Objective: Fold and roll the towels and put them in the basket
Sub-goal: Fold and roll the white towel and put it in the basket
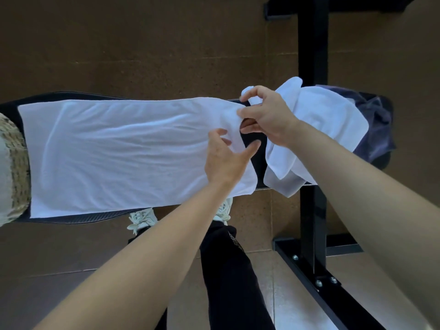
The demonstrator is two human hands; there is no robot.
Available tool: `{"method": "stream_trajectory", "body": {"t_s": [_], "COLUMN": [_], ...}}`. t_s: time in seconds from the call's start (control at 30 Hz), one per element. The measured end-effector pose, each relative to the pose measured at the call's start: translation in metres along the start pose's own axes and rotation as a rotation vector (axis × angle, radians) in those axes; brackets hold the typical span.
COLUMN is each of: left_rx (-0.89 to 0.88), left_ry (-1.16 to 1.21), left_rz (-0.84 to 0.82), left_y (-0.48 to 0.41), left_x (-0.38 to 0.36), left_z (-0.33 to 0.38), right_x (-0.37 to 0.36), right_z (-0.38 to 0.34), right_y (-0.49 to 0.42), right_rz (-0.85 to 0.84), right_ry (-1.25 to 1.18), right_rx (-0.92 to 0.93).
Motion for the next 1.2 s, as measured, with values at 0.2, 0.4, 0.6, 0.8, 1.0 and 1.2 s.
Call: {"method": "stream_trajectory", "body": {"t_s": [0.2,0.4,0.6,0.8,1.0,1.2], "left_rx": [0.067,0.203,0.115,0.075,0.076,0.145], "left_ry": [-0.033,0.009,0.112,0.180,0.321,0.353], "left_rz": [0.051,-0.030,-0.258,-0.385,-0.320,-0.004], "left_y": [0.010,0.036,0.071,0.098,0.106,0.092], "left_x": [0.013,0.046,0.034,0.015,0.064,0.165], "left_z": [-0.017,-0.089,-0.073,-0.055,-0.080,-0.138], "right_x": [-0.015,-0.020,-0.008,0.030,-0.014,-0.115], "right_z": [-0.014,-0.010,-0.002,-0.003,-0.011,-0.036], "right_y": [0.009,0.000,0.010,0.025,0.017,-0.005], "right_rz": [-0.045,0.228,0.451,0.654,0.496,0.252], "right_ry": [-0.166,-0.523,-0.518,-0.438,-0.310,-0.077], "right_rx": [0.063,0.006,-0.025,-0.030,0.001,0.053]}}
Point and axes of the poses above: each hand's wrist, its own y-axis away from the middle knuckle, its own x-axis out of the back of the hand, z = x × y, the point moved 6 cm from there along -y, towards the middle knuckle, and after that the axes turned 4 degrees about -z, right-handed, at the moved point
